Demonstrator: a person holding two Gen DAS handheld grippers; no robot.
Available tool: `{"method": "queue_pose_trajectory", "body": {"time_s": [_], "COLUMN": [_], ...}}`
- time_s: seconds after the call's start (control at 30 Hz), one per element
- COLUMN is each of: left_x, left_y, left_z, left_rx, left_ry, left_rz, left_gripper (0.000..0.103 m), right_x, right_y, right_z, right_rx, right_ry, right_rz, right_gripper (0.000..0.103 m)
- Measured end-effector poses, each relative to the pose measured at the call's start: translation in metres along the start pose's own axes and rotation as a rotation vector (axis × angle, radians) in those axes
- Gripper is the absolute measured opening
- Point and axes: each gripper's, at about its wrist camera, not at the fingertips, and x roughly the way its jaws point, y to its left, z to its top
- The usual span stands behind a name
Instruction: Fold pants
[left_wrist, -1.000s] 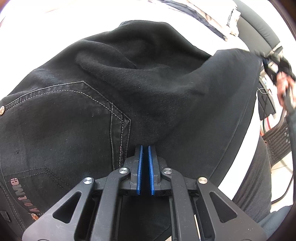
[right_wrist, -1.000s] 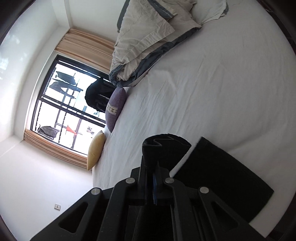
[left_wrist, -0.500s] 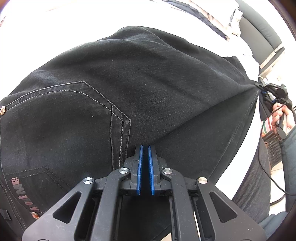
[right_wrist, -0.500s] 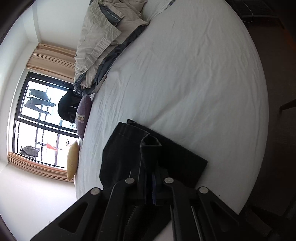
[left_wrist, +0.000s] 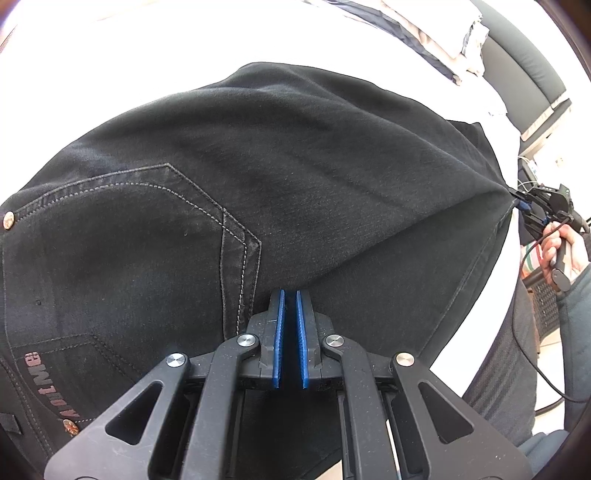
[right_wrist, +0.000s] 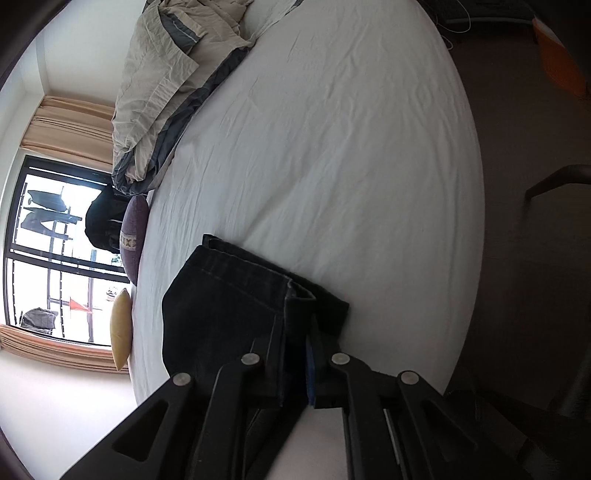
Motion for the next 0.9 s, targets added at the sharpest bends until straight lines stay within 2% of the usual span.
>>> {"method": "queue_pose_trajectory", "body": {"time_s": [0.03, 0.07, 0.1, 0.13, 0.17, 0.23, 0.3, 0.33, 0.43, 0.5, 0.53, 0.6, 0.67, 0.73, 0.77, 0.83, 0.87, 0.9], "left_x": [-0.001, -0.002, -0.004, -0.007, -0.009, -0.015, -0.019, -0.020, -0.015, -0.013, -0.013, -0.014, -0.015, -0.017, -0.018, -0.020, -0.021, -0.021], "left_y": [-0.002, -0.005, -0.007, -0.010, -0.013, -0.020, -0.026, -0.030, -0.033, -0.032, -0.030, -0.026, -0.020, -0.016, -0.016, -0.017, -0.019, -0.021], "left_z": [0.000, 0.000, -0.001, -0.001, 0.000, -0.001, -0.002, -0.001, -0.004, -0.006, -0.008, -0.010, -0.012, -0.013, -0.013, -0.014, -0.015, -0.015], "left_rx": [0.008, 0.017, 0.027, 0.036, 0.044, 0.053, 0.071, 0.084, 0.094, 0.082, 0.077, 0.069, 0.055, 0.041, 0.042, 0.045, 0.044, 0.043], "left_ry": [-0.003, -0.006, -0.010, -0.017, -0.025, -0.046, -0.063, -0.065, -0.051, -0.039, -0.035, -0.033, -0.034, -0.038, -0.040, -0.049, -0.055, -0.061], "left_rz": [0.010, 0.022, 0.034, 0.044, 0.048, 0.044, 0.030, 0.034, 0.049, 0.056, 0.061, 0.063, 0.066, 0.059, 0.062, 0.068, 0.067, 0.064], "left_gripper": [0.007, 0.007, 0.007, 0.007, 0.007, 0.007, 0.007, 0.007, 0.007, 0.007, 0.007, 0.007, 0.007, 0.007, 0.007, 0.007, 0.007, 0.007], "right_x": [-0.007, -0.016, -0.028, -0.039, -0.045, -0.046, -0.027, -0.013, 0.041, 0.079, 0.096, 0.118, 0.126, 0.123, 0.119, 0.110, 0.102, 0.093], "right_y": [0.010, 0.021, 0.030, 0.041, 0.052, 0.079, 0.112, 0.128, 0.161, 0.163, 0.161, 0.147, 0.127, 0.113, 0.112, 0.123, 0.133, 0.144], "right_z": [0.001, 0.000, 0.000, -0.001, -0.001, -0.002, -0.011, -0.018, -0.042, -0.050, -0.048, -0.031, -0.001, 0.023, 0.031, 0.033, 0.028, 0.017], "right_rx": [-0.052, -0.109, -0.156, -0.199, -0.238, -0.326, -0.417, -0.465, -0.557, -0.560, -0.555, -0.501, -0.369, -0.282, -0.287, -0.347, -0.397, -0.453], "right_ry": [-0.020, -0.062, -0.125, -0.174, -0.194, -0.162, -0.017, 0.054, 0.246, 0.332, 0.344, 0.300, 0.229, 0.140, 0.108, 0.101, 0.095, 0.102], "right_rz": [-0.060, -0.131, -0.169, -0.184, -0.188, -0.088, 0.098, 0.161, 0.217, 0.177, 0.145, 0.088, 0.107, 0.059, 0.026, -0.027, -0.048, -0.026], "right_gripper": [0.030, 0.056, 0.064, 0.067, 0.067, 0.067, 0.064, 0.059, 0.058, 0.057, 0.057, 0.044, 0.013, 0.000, 0.000, 0.001, 0.011, 0.020]}}
